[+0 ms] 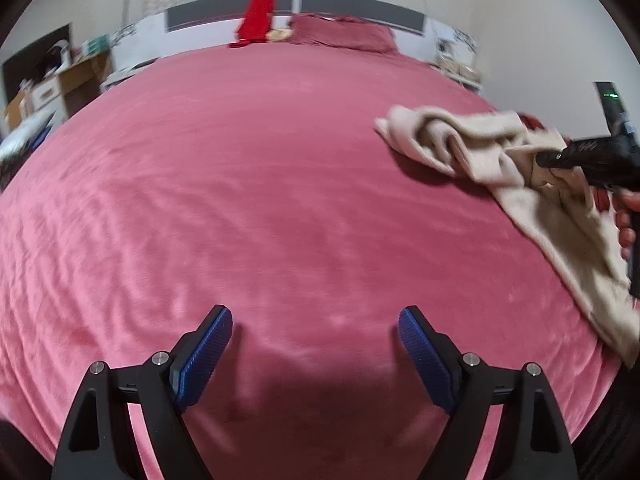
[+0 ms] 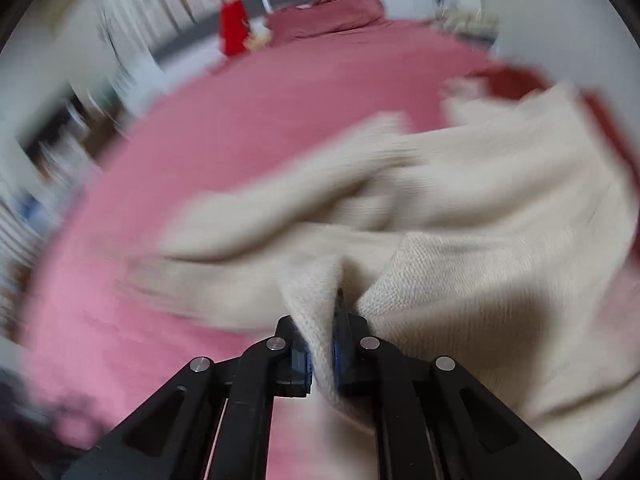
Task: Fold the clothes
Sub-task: 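Lift the sweater with the right tool and swing it over the bed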
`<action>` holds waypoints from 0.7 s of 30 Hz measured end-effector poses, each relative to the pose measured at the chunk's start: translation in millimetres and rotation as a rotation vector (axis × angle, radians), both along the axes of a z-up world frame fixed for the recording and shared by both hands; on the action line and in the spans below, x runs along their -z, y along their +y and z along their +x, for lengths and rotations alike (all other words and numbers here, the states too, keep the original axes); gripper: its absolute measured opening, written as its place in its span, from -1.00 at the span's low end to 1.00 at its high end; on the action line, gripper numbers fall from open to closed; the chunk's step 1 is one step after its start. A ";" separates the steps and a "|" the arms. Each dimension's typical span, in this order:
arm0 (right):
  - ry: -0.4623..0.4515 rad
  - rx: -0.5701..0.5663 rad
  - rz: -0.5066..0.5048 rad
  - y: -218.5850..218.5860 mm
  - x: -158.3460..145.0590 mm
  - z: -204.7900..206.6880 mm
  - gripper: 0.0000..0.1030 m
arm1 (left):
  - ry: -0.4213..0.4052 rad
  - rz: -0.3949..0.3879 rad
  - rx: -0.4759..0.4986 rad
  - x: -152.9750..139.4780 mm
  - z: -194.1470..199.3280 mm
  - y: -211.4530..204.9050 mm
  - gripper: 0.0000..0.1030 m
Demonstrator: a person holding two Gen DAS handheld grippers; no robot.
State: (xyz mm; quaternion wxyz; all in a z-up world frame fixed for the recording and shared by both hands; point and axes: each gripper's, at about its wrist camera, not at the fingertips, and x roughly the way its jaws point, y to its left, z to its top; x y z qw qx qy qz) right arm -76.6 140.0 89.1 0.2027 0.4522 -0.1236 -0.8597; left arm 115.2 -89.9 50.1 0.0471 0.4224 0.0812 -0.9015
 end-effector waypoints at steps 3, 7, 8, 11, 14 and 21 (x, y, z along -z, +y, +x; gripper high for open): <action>-0.037 -0.132 -0.242 -59.9 -26.6 15.8 -0.85 | 0.029 0.028 -0.085 -11.4 15.9 -27.8 0.70; -0.107 -0.335 -0.475 -159.7 -67.2 48.1 -0.85 | 0.086 0.047 -0.223 -31.8 45.9 -71.1 0.70; -0.126 -0.386 -0.526 -184.5 -77.6 58.8 -0.85 | 0.107 0.059 -0.266 -38.8 55.9 -84.2 0.70; -0.189 -0.530 -0.658 -256.5 -112.1 107.7 -0.85 | 0.173 0.103 -0.385 -59.9 87.5 -122.8 0.70; -0.251 -0.659 -0.813 -314.9 -156.6 154.4 -0.85 | 0.255 0.133 -0.505 -85.9 123.0 -160.8 0.70; -0.078 -0.886 -1.040 -358.3 -301.4 227.8 -0.85 | 0.428 0.116 -0.641 -149.6 180.1 -212.3 0.69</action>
